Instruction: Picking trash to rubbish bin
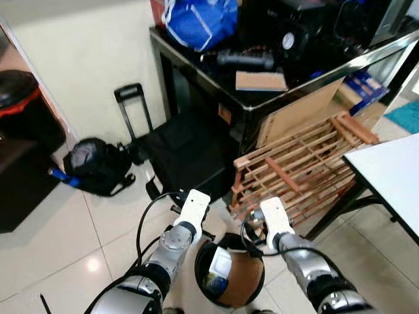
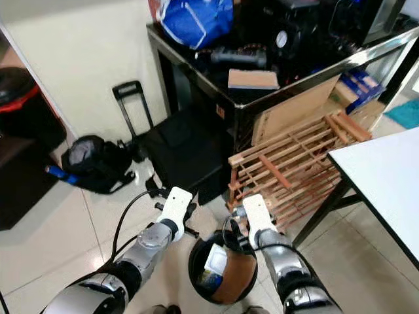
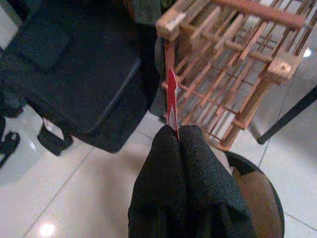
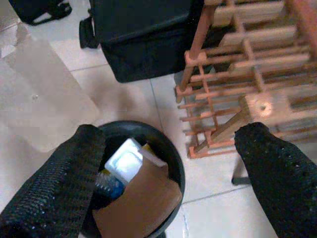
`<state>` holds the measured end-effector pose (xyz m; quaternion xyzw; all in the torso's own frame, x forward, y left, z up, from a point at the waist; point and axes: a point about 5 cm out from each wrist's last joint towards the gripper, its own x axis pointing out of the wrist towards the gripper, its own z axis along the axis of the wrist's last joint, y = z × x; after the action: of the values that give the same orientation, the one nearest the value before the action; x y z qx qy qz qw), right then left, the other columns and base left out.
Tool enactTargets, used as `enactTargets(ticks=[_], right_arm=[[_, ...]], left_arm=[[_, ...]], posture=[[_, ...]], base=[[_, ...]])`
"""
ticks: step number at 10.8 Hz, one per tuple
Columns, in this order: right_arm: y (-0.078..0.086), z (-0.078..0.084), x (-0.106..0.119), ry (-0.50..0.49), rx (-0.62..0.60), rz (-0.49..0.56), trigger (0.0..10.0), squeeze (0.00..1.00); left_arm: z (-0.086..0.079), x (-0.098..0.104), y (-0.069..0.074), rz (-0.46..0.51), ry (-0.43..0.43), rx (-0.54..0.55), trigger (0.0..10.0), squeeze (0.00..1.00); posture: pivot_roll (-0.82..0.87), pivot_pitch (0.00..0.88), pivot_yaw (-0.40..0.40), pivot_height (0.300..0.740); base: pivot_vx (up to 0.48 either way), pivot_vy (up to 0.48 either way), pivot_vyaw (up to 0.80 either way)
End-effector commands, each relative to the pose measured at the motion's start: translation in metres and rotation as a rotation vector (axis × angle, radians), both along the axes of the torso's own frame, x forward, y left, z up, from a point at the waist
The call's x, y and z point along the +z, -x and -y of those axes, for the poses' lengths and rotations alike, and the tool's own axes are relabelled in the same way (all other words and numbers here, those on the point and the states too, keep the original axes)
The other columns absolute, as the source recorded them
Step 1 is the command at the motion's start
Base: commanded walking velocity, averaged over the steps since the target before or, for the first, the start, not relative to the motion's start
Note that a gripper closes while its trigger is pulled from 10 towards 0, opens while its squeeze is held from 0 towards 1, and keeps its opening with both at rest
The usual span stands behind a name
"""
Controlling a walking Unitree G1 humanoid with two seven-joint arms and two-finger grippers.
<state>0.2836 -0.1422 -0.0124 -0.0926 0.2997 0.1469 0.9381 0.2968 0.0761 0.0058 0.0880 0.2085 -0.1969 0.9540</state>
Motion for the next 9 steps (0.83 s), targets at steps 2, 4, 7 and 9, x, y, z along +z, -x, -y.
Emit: enactTargets(ticks=[2,4,7,9], right_arm=[[0.007,-0.005,-0.003,-0.013,0.014,0.012,10.0,0.0],[0.009,-0.004,-0.003,-0.018,0.005,0.027,10.0,0.0],[0.017,-0.003,-0.008,-0.016,0.005,0.016,10.0,0.0],[0.027,-0.003,-0.012,-0.021,0.012,0.016,10.0,0.0]], left_arm=[[0.001,-0.005,0.007,0.002,0.014,-0.003,10.0,0.0],[0.001,-0.012,0.014,-0.024,0.017,0.011,10.0,0.0],[0.001,-0.017,0.02,-0.037,0.015,0.009,10.0,0.0],[0.002,-0.021,0.026,-0.051,0.02,0.009,10.0,0.0]], posture=[[-0.07,0.162,0.035,0.74],[-0.07,0.174,0.031,0.74],[-0.08,0.19,0.024,0.74],[-0.08,0.256,0.016,0.74]], base=[[0.0,0.0,0.0],[0.0,0.0,0.0],[0.0,0.0,0.0],[0.0,0.0,0.0]])
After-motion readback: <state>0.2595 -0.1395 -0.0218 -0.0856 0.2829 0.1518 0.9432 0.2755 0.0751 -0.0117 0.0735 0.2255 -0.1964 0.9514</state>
